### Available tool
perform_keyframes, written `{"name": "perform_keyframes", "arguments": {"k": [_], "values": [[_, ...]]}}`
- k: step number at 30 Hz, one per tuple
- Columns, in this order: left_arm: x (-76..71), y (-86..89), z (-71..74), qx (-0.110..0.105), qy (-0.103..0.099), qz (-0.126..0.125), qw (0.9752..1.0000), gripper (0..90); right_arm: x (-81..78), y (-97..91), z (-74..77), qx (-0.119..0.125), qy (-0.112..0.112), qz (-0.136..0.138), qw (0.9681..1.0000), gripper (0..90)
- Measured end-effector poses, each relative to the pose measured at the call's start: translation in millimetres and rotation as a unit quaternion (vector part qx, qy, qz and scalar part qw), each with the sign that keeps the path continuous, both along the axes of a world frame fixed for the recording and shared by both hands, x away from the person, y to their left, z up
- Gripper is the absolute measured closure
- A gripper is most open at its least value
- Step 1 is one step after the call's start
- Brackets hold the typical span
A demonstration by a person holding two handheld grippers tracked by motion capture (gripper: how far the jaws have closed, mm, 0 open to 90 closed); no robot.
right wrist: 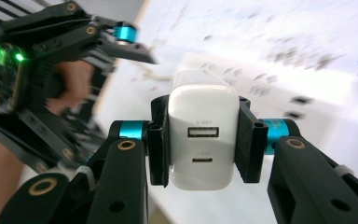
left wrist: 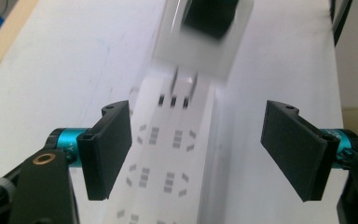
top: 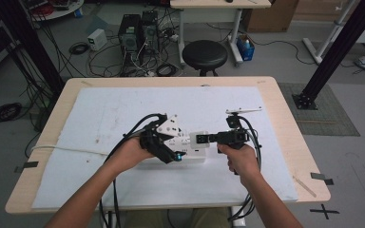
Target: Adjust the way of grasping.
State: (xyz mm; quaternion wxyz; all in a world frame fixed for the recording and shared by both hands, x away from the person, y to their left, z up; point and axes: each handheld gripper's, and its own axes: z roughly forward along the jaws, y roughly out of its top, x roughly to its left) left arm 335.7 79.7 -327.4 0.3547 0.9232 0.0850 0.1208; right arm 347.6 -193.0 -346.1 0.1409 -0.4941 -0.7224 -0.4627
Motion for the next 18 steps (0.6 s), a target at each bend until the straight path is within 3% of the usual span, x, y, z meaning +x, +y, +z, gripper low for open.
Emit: {"name": "perform_keyframes", "arguments": {"k": [4,7,11,12,13,14,16,18], "values": [[2.9,21.6,-1.7,0.023,0.027,0.023,0.9991,24.6,0.1,-9.1,2.4,-0.037,-0.02,0.003,0.9991,62.2],[6.7,39.0,-2.4,0.045,0.061,0.04,0.9963,24.6,-0.3,-9.9,7.0,-0.078,-0.045,0.015,0.9958,62.2],[12.4,64.7,0.8,0.074,0.105,0.067,0.9894,24.6,-1.9,-5.5,17.8,-0.157,-0.088,0.04,0.9829,62.2],[12.8,70.1,1.7,0.082,0.109,0.075,0.9877,24.6,-2.0,-4.2,20.9,-0.183,-0.098,0.047,0.9771,62.2],[13.0,75.5,2.6,0.096,0.108,0.08,0.9862,24.5,-2.4,-0.2,26.3,-0.244,-0.122,0.063,0.9599,62.2],[12.3,80.1,3.1,0.104,0.11,0.09,0.9844,24.5,-2.4,-0.2,26.3,-0.244,-0.122,0.063,0.9599,62.2],[13.1,91.1,6.3,0.128,0.109,0.104,0.9803,22.0,-2.6,2.8,30.4,-0.293,-0.14,0.08,0.9424,62.2],[14.5,102.8,10.1,0.149,0.109,0.113,0.9764,20.1,-1.6,4.0,33.1,-0.313,-0.147,0.102,0.9326,62.2]]}}
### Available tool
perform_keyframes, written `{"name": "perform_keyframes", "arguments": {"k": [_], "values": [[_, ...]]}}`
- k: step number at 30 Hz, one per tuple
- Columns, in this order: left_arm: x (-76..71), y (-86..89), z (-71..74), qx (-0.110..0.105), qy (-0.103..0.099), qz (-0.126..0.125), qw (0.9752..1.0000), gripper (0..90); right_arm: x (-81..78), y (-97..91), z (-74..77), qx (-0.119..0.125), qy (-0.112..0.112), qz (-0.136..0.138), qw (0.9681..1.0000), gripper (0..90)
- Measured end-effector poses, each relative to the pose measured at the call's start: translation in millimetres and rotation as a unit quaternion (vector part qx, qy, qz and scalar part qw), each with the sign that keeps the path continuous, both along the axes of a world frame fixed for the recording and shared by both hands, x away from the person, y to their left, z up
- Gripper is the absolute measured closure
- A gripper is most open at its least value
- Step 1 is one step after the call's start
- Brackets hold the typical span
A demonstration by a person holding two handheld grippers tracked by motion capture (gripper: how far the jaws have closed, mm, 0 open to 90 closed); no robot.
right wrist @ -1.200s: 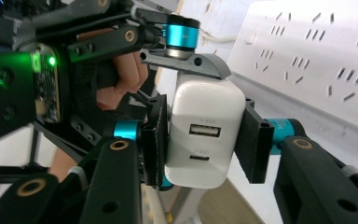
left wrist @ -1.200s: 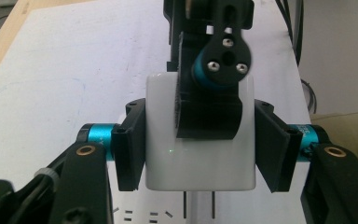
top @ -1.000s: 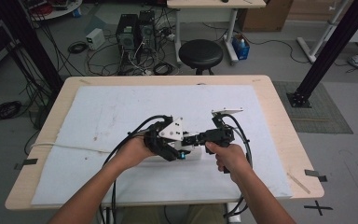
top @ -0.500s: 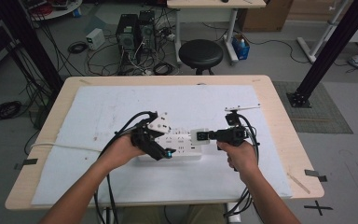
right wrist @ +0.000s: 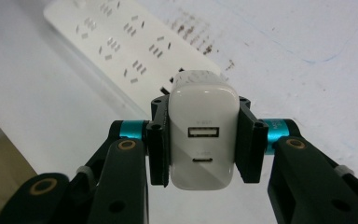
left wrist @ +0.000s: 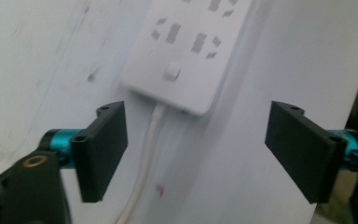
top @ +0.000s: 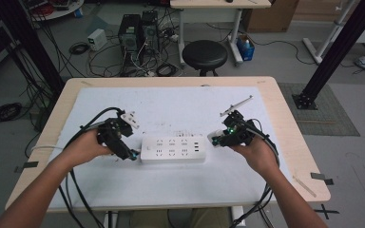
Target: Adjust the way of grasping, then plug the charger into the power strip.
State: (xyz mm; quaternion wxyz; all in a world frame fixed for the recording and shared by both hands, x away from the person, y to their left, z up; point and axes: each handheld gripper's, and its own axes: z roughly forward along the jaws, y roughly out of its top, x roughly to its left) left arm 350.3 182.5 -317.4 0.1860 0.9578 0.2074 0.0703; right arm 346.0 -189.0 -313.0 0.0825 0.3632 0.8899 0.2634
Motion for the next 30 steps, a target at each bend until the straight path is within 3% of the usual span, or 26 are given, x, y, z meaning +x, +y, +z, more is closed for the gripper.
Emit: {"name": "perform_keyframes", "arguments": {"k": [5,6,7,10,11,13,17,20,25,30], "values": [[-3.1,25.1,-0.8,0.027,-0.005,0.011,0.9996,20.1,3.9,2.1,4.7,-0.05,0.0,0.03,0.9983,62.2],[-3.1,25.1,-0.8,0.027,-0.005,0.011,0.9996,20.1,3.9,2.1,4.7,-0.05,0.0,0.03,0.9983,62.2],[-5.0,36.9,-1.4,0.052,-0.014,0.005,0.9986,20.1,5.9,4.0,8.2,-0.097,-0.007,0.063,0.9933,62.1],[-6.3,47.0,0.4,0.066,-0.021,0.005,0.9976,20.1,6.1,5.8,10.6,-0.142,-0.002,0.095,0.9853,62.1],[-6.3,47.0,0.4,0.066,-0.021,0.005,0.9976,20.1,6.1,5.8,10.6,-0.142,-0.002,0.095,0.9853,62.1],[-6.9,56.5,4.3,0.07,-0.023,0.014,0.9972,20.1,7.4,5.3,15.0,-0.17,-0.003,0.113,0.9789,62.1],[-6.9,66.4,6.6,0.078,-0.024,0.022,0.9965,20.1,6.8,2.9,25.1,-0.161,0.007,0.128,0.9786,62.1],[-7.3,69.2,5.8,0.079,-0.025,0.024,0.9962,20.1,6.1,1.7,27.6,-0.164,0.003,0.131,0.9778,62.1],[-8.9,69.1,6.8,0.085,-0.032,0.011,0.9958,20.1,2.7,5.5,32.1,-0.16,0.003,0.131,0.9784,62.0],[-6.2,69.6,10.9,0.064,-0.043,0.015,0.9969,20.1,2.4,14.9,36.1,-0.156,-0.002,0.139,0.978,62.0]]}}
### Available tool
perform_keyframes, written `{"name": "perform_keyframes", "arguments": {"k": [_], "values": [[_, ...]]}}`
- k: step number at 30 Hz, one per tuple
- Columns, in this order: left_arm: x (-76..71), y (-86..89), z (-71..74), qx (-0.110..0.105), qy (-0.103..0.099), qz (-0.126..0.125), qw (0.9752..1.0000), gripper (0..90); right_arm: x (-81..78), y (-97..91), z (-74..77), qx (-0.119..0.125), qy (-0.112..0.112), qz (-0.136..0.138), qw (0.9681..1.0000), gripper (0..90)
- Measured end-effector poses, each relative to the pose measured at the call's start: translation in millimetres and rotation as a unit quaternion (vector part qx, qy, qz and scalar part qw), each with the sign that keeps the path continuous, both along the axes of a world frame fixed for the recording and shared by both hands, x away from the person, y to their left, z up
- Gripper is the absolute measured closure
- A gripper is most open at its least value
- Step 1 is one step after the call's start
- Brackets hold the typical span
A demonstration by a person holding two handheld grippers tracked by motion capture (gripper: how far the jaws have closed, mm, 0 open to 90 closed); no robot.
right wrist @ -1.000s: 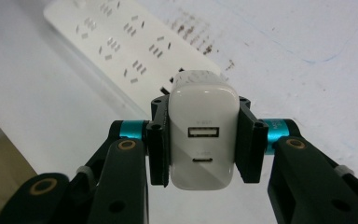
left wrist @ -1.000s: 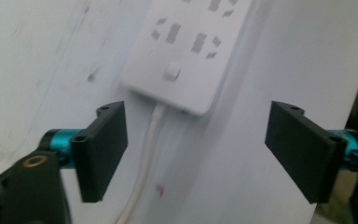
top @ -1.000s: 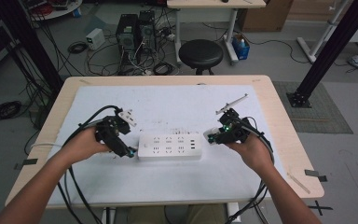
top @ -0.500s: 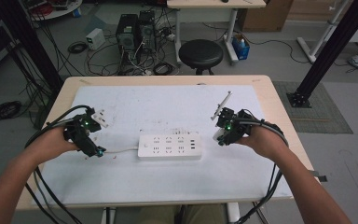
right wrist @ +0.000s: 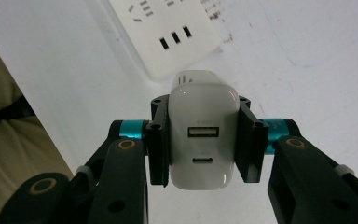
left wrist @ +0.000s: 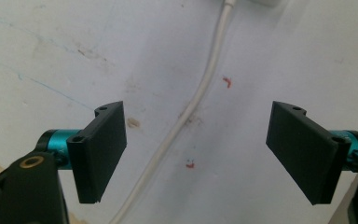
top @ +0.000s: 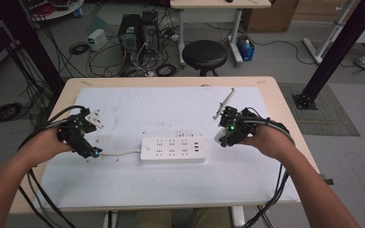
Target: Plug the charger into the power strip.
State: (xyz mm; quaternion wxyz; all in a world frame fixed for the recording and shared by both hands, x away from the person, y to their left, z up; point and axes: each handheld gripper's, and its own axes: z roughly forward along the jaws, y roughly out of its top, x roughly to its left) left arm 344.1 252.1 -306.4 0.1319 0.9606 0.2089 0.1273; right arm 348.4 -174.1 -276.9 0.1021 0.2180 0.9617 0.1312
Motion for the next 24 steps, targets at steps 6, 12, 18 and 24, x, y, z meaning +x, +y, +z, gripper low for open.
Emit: {"name": "perform_keyframes", "arguments": {"k": [6,12,18,24], "values": [[6.6,-1.1,-6.3,0.006,0.007,0.001,1.0,20.1,11.2,26.5,0.5,0.005,0.003,0.023,0.9997,62.0],[11.7,0.1,-12.7,0.004,0.009,0.003,0.9999,20.1,22.1,49.1,-4.4,-0.006,0.005,0.048,0.9988,62.0],[13.0,0.6,-21.5,0.001,0.015,-0.003,0.9999,20.1,37.5,74.5,-16.0,-0.023,0.018,0.063,0.9976,62.0],[16.4,0.6,-25.1,-0.004,0.016,-0.002,0.9999,20.1,53.2,99.6,-41.2,-0.056,0.027,0.089,0.9941,62.0]]}}
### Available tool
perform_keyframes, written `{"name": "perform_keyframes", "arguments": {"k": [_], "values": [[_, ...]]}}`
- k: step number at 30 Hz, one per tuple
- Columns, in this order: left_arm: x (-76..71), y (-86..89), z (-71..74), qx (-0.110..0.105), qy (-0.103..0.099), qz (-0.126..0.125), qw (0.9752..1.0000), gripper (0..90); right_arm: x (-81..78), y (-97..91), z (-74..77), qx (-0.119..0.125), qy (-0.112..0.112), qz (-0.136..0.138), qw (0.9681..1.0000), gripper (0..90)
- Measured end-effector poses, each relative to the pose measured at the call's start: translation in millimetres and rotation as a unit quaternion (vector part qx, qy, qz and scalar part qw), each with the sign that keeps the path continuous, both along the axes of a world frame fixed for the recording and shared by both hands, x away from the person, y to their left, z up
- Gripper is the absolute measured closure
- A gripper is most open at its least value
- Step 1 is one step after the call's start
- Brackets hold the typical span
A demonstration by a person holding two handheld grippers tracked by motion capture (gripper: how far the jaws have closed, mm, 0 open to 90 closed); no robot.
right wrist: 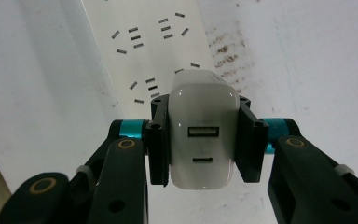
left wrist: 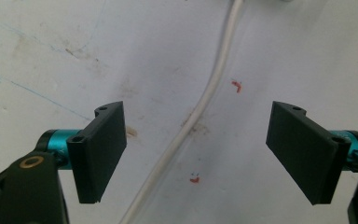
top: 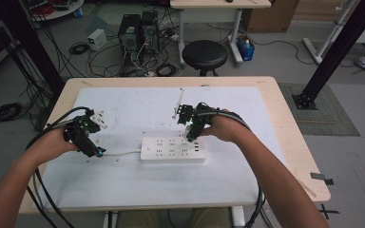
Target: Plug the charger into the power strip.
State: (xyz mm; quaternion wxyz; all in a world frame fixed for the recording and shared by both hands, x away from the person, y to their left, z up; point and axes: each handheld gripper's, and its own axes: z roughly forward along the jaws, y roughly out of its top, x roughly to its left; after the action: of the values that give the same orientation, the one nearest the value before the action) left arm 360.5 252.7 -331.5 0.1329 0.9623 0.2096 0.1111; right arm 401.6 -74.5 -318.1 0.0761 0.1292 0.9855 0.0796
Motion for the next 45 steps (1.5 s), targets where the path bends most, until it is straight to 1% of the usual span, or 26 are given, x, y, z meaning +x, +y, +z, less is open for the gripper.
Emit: {"name": "perform_keyframes", "arguments": {"k": [1,2,3,5,6,7,10,11,12,14,15,17,21,23,25,27,30,32,33,34,36,40,41,42,44,45], "values": [[1.3,-0.1,0.1,0.004,0.001,-0.002,1.0,20.1,1.0,2.3,-2.1,-0.003,0.004,0.001,1.0,62.0],[2.3,-0.3,-0.6,0.003,0.003,-0.001,1.0,20.1,3.0,4.1,-4.0,-0.003,0.003,0.01,0.9999,62.0],[3.5,-0.6,-1.3,0.003,0.003,-0.002,1.0,20.1,3.3,6.3,-5.1,-0.002,0.006,0.008,0.9999,62.1],[4.6,-1.5,-3.0,0.002,0.003,-0.001,1.0,20.1,5.7,10.3,-7.6,0.0,0.007,0.017,0.9998,62.1],[4.6,-2.4,-4.2,-0.001,0.003,0.0,1.0,20.1,6.0,12.4,-8.7,-0.004,0.011,0.019,0.9997,62.0],[5.2,-2.4,-3.8,0.005,0.005,-0.004,1.0,20.1,6.6,14.8,-11.3,-0.007,0.008,0.026,0.9996,62.0],[5.5,-2.8,-4.3,0.005,0.005,-0.003,1.0,20.1,5.0,19.0,-17.0,-0.022,0.006,0.041,0.9989,62.1],[5.6,-2.4,-4.3,0.004,0.004,-0.003,1.0,20.1,4.7,20.1,-19.1,-0.027,0.001,0.05,0.9984,62.0],[5.7,-2.1,-4.6,0.001,0.004,-0.002,1.0,20.1,4.8,21.0,-20.7,-0.029,0.001,0.057,0.9979,62.0],[6.0,-1.0,-5.4,0.0,0.005,0.0,1.0,20.1,5.2,22.3,-22.9,-0.033,-0.001,0.062,0.9976,62.0],[6.1,-0.6,-6.1,0.0,0.006,0.001,1.0,20.1,4.9,22.8,-23.5,-0.035,0.0,0.058,0.9977,62.0],[6.4,0.2,-8.0,-0.002,0.007,0.004,1.0,20.1,5.5,24.2,-25.9,-0.036,0.003,0.067,0.9971,62.1],[6.7,1.3,-11.1,-0.003,0.01,0.006,0.9999,20.1,6.2,24.3,-26.8,-0.038,0.005,0.082,0.9959,62.1],[6.8,1.5,-11.1,-0.002,0.009,0.006,0.9999,20.1,4.3,23.4,-28.0,-0.046,0.006,0.091,0.9948,62.2],[7.6,1.0,-10.6,-0.002,0.007,0.006,1.0,20.1,4.8,24.2,-29.1,-0.049,0.004,0.096,0.9942,62.2],[7.9,0.0,-11.4,-0.006,0.005,0.009,0.9999,20.1,6.5,24.9,-28.8,-0.051,0.01,0.097,0.9939,62.2],[8.5,-1.4,-11.1,-0.004,0.006,0.005,1.0,20.1,8.6,27.4,-28.4,-0.063,0.016,0.104,0.9924,62.2],[8.3,-2.1,-12.0,-0.008,0.005,0.008,0.9999,20.1,9.6,30.8,-28.6,-0.071,0.017,0.11,0.9913,62.2],[8.4,-2.0,-11.8,-0.005,0.005,0.006,1.0,20.1,10.0,32.7,-28.7,-0.075,0.018,0.111,0.9908,62.3],[8.0,-2.1,-12.6,-0.008,0.004,0.007,0.9999,20.1,10.1,34.7,-29.1,-0.078,0.017,0.117,0.99,62.3],[7.2,-2.3,-13.8,-0.01,0.004,0.005,0.9999,20.1,9.0,37.9,-29.9,-0.084,0.016,0.112,0.99,62.4],[5.4,-3.9,-16.8,-0.009,0.008,0.001,0.9999,20.1,10.8,38.7,-31.3,-0.081,0.021,0.103,0.9911,62.4],[4.8,-4.9,-17.2,-0.011,0.008,-0.001,0.9999,20.1,9.4,38.5,-35.3,-0.089,0.019,0.104,0.9904,62.4],[4.2,-5.7,-17.4,-0.012,0.008,-0.003,0.9999,20.1,10.9,37.4,-35.2,-0.083,0.019,0.109,0.9904,62.5],[3.6,-6.8,-17.8,-0.015,0.006,-0.003,0.9999,20.1,10.8,33.0,-35.5,-0.075,0.022,0.103,0.9916,62.5],[3.6,-6.8,-17.8,-0.015,0.006,-0.003,0.9999,20.1,10.8,33.0,-35.5,-0.075,0.022,0.103,0.9916,62.5]]}}
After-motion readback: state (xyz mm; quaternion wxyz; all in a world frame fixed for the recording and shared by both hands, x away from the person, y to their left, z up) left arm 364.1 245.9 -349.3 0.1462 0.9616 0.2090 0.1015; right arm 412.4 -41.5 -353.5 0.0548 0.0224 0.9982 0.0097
